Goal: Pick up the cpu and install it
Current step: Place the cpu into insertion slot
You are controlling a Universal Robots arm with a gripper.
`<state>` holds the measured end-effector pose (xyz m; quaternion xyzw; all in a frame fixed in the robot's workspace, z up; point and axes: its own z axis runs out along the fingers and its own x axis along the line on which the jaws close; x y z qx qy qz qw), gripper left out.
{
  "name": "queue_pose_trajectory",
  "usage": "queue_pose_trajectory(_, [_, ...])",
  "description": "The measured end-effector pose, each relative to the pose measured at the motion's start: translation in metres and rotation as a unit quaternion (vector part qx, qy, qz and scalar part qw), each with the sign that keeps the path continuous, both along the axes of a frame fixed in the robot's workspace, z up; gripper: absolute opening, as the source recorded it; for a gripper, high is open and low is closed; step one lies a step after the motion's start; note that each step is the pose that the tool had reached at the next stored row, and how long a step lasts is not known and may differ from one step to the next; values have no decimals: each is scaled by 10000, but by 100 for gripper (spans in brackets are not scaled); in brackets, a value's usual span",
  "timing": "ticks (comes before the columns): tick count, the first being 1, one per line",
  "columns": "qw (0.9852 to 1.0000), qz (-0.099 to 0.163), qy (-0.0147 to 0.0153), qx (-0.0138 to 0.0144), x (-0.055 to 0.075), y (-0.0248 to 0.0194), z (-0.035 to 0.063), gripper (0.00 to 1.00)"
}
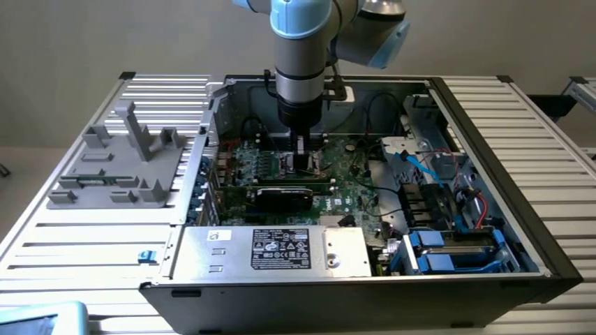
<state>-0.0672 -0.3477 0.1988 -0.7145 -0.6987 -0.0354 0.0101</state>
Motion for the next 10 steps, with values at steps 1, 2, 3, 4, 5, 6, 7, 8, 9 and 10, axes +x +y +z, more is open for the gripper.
queue_pose_trajectory(1, [10000, 0, 0, 0, 0, 0, 0, 55])
queue_pose_trajectory(2, [10000, 0, 0, 0, 0, 0, 0, 55])
queue_pose_trajectory(3, [10000, 0, -1, 1, 0, -1, -1, 55])
queue_pose_trajectory(4, [10000, 0, -1, 2, 0, -3, -1, 55])
queue_pose_trajectory(5, [10000, 0, -1, 1, 0, -4, -1, 55])
queue_pose_trajectory(6, [10000, 0, -1, 1, 0, -4, 0, 55])
queue_pose_trajectory(7, [10000, 0, -2, 1, 0, -6, 0, 55])
queue_pose_trajectory(8, [10000, 0, -3, 2, 0, -6, 0, 55])
queue_pose_trajectory(9, [10000, 0, -5, 2, 0, -6, 0, 55])
queue_pose_trajectory(10, [10000, 0, -6, 3, 0, -6, -1, 55])
